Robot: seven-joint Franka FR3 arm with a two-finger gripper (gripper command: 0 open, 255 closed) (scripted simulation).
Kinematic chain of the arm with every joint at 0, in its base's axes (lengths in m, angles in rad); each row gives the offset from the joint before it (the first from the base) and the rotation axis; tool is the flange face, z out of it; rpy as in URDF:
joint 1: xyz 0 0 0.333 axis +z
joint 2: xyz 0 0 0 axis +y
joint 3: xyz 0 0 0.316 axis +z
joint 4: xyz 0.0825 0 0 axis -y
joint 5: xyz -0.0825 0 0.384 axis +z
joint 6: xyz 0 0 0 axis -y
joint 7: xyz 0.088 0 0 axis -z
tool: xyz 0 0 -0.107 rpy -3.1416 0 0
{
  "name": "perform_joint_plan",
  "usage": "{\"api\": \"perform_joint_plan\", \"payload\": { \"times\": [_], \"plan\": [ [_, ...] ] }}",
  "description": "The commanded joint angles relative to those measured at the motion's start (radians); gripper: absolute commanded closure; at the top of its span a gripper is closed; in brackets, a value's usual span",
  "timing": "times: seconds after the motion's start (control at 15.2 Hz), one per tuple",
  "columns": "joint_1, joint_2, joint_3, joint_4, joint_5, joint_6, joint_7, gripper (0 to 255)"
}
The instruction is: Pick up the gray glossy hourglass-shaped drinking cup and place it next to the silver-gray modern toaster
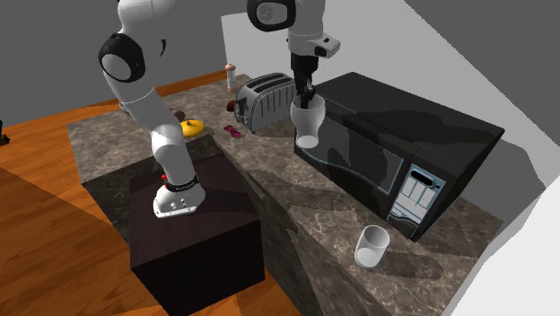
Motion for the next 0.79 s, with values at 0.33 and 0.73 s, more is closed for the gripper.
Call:
{"api": "perform_joint_plan", "payload": {
  "times": [0.33, 0.73],
  "plan": [
    [0.035, -0.192, 0.146, -0.186, -0.037, 0.01, 0.193, 255],
    [0.062, -0.308, 0.267, -0.297, -0.019, 0.006, 0.343, 255]
  ]
}}
